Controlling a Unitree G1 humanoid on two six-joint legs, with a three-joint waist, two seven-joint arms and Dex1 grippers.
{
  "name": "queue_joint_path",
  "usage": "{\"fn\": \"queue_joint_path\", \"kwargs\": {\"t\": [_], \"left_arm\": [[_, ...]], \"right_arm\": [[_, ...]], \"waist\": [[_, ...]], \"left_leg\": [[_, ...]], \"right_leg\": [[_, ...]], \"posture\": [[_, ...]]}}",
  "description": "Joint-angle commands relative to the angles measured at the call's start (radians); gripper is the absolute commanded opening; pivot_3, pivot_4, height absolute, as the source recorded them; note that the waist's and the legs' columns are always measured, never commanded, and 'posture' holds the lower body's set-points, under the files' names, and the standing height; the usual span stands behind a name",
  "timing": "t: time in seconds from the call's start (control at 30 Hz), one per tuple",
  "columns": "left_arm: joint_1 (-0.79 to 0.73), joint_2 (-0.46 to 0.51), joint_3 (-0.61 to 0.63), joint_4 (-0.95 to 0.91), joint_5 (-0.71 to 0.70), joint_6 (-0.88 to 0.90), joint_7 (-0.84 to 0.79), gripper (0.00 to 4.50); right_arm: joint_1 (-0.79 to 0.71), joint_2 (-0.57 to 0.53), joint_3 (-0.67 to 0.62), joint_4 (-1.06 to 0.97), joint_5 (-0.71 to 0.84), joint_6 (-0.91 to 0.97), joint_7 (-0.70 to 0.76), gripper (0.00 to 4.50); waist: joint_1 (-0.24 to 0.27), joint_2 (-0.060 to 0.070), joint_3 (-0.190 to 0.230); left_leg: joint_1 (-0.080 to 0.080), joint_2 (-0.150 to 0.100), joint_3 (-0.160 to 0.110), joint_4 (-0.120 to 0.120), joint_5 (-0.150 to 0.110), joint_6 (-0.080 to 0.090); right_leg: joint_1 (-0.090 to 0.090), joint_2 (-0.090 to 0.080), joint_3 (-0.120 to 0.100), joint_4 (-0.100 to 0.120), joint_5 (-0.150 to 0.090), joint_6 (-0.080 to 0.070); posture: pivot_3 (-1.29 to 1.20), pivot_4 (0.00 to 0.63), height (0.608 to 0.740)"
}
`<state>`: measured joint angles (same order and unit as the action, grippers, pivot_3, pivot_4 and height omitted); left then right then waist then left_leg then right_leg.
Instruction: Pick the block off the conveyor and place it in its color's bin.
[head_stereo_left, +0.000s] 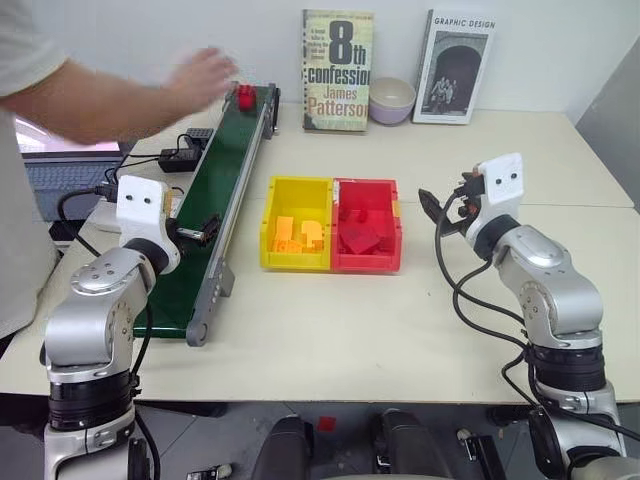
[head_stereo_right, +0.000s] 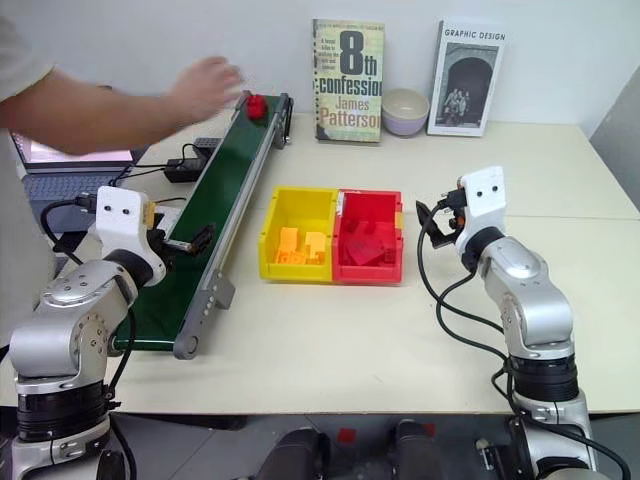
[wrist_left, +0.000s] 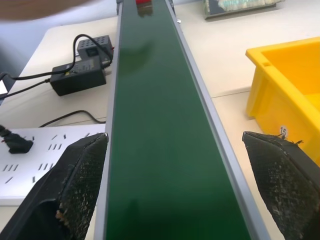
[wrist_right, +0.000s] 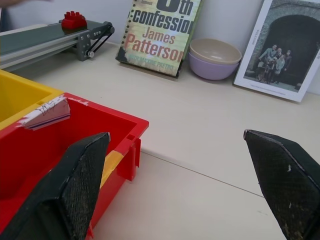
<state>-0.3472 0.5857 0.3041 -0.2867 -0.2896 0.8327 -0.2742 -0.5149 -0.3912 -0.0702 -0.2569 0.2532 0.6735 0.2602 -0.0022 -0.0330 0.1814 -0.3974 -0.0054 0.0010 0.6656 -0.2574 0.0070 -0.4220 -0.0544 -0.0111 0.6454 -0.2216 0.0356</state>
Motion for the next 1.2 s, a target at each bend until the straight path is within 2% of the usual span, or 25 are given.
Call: {"fn": "queue_joint_path", "kwargs": {"t": [0.03,0.4,0.53,0.6,0.7,0.87,1.2], "left_arm": [[0.005,0.004,0.021,-0.054,-0.014,0.006,-0.005,4.48],[0.027,-0.008,0.061,-0.104,-0.035,0.04,0.027,4.48],[0.015,-0.051,0.07,-0.102,-0.019,0.01,0.078,4.48],[0.01,-0.063,0.056,-0.079,-0.005,-0.011,0.091,4.48],[0.004,-0.071,0.046,-0.058,0.006,-0.027,0.098,4.48],[-0.029,-0.092,0.017,-0.006,0.001,-0.038,0.087,4.48],[-0.033,-0.118,0.01,0.014,0.02,-0.053,0.118,4.48]], "right_arm": [[-0.022,-0.003,-0.007,-0.014,-0.008,-0.019,0.005,4.5],[-0.028,-0.023,-0.001,-0.006,0.002,-0.029,0.037,4.5],[-0.039,-0.063,-0.016,-0.001,0.079,-0.06,0.183,4.5],[-0.055,-0.079,-0.033,-0.041,0.21,-0.031,0.322,4.5],[-0.073,-0.094,-0.047,-0.066,0.319,0.008,0.413,4.5],[-0.091,-0.144,0.017,-0.155,0.496,0.102,0.594,4.5],[-0.11,-0.138,0.067,-0.173,0.514,0.097,0.596,4.5]], "waist": [[0.0,0.0,0.0],[0.0,0.0,0.0],[0.0,0.0,0.0],[0.0,0.0,0.0],[0.0,0.0,0.0],[0.001,0.0,0.0],[0.001,0.0,0.0]], "left_leg": [[0.0,0.0,0.0,0.0,0.0,0.0],[0.0,0.0,0.0,0.0,0.0,0.0],[0.0,0.0,0.0,0.0,0.0,0.0],[0.0,0.0,0.0,0.0,0.0,0.0],[0.0,0.0,-0.001,0.0,0.0,0.0],[0.0,0.001,-0.002,0.0,0.0,0.0],[0.0,0.001,-0.002,0.0,0.0,0.0]], "right_leg": [[0.0,0.0,0.0,0.0,0.0,0.0],[0.0,0.0,0.0,0.0,0.0,0.0],[0.0,0.0,0.0,0.0,0.0,0.0],[0.0,0.0,0.0,0.0,0.0,0.0],[0.0,0.0,0.0,0.0,0.0,0.0],[0.001,0.0,-0.002,0.0,0.0,0.0],[0.0,-0.001,-0.001,0.0,0.0,0.0]], "posture": [[0.0,0.15,0.74],[0.0,0.15,0.74],[0.0,0.15,0.74],[0.0,0.15,0.74],[0.0,0.15,0.74],[0.0,0.15,0.74],[0.0,0.15,0.74]]}}
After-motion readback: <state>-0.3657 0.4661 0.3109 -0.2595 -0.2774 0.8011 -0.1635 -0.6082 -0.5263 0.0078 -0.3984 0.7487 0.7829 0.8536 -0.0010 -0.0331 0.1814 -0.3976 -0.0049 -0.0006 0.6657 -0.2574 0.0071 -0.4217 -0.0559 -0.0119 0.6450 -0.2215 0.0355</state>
